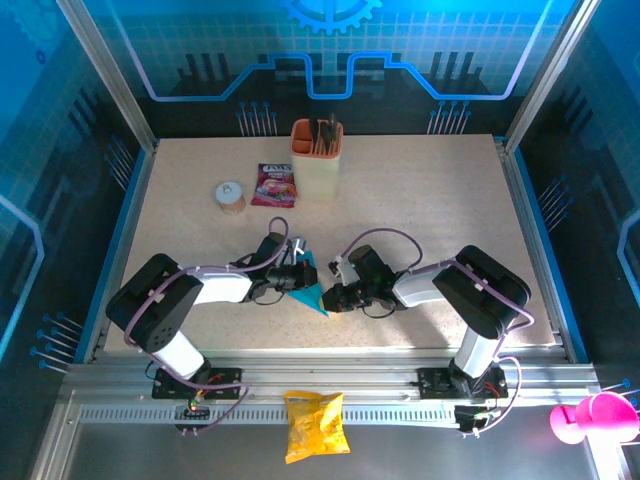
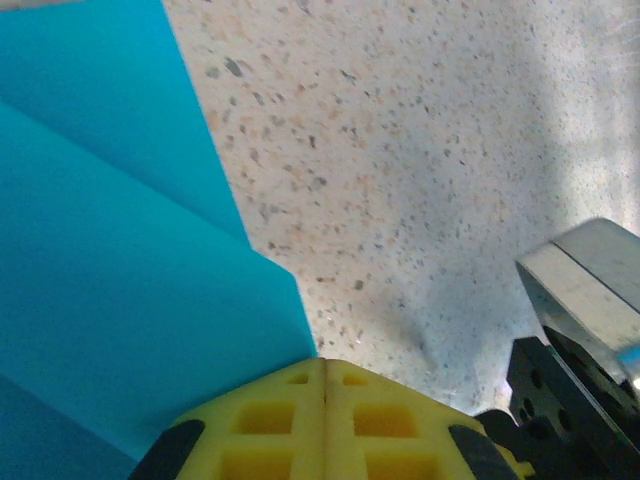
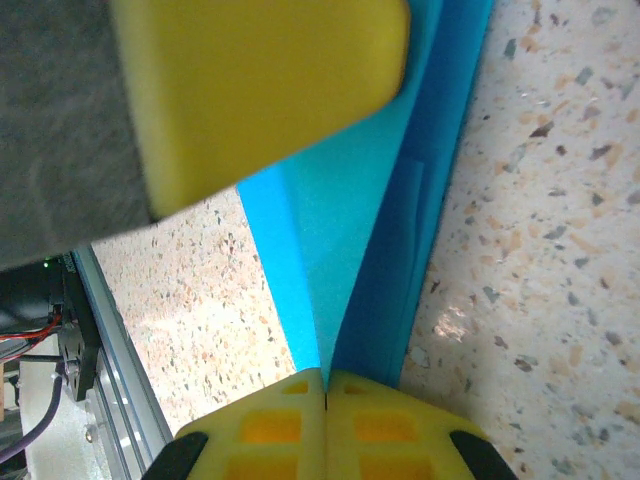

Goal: Fold a paper plane with a square sheet of paper (pick it up from the middle)
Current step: Fourth fold the wing at the center of the table.

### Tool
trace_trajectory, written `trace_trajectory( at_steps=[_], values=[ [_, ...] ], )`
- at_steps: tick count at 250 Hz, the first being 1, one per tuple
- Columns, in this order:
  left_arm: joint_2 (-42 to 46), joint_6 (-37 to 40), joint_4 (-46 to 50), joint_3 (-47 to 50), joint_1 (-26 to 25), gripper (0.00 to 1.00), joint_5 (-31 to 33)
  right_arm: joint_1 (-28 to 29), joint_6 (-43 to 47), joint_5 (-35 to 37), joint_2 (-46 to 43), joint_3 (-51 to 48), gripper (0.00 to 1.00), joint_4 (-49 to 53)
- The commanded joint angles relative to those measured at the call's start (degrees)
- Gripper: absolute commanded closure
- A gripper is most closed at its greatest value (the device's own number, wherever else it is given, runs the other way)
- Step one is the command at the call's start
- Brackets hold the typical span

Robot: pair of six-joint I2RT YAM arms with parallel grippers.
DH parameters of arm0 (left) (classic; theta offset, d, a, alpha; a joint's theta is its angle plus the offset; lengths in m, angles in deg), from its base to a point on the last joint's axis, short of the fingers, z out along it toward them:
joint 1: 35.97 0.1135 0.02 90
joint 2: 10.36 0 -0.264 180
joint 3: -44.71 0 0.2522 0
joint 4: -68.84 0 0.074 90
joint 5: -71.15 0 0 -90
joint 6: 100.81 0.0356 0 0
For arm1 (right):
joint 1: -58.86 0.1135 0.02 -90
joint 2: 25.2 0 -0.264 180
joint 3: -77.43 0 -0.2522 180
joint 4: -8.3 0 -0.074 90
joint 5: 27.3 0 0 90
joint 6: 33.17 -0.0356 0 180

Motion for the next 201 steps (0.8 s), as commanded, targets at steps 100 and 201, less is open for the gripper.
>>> trace_trajectory(
  at_steps=[100,201],
  values=[
    [-4.37,2.15,0.05,-2.09,1.78,1.00,2.30,2.15,0.49,4.98,8.72,-2.54,1.00,12.14],
    [-5.97,2.60,2.75,-1.90,1.77,1.00,3.57,0.27,2.10,4.79,-4.35,-0.94,0.80,19.25]
  ],
)
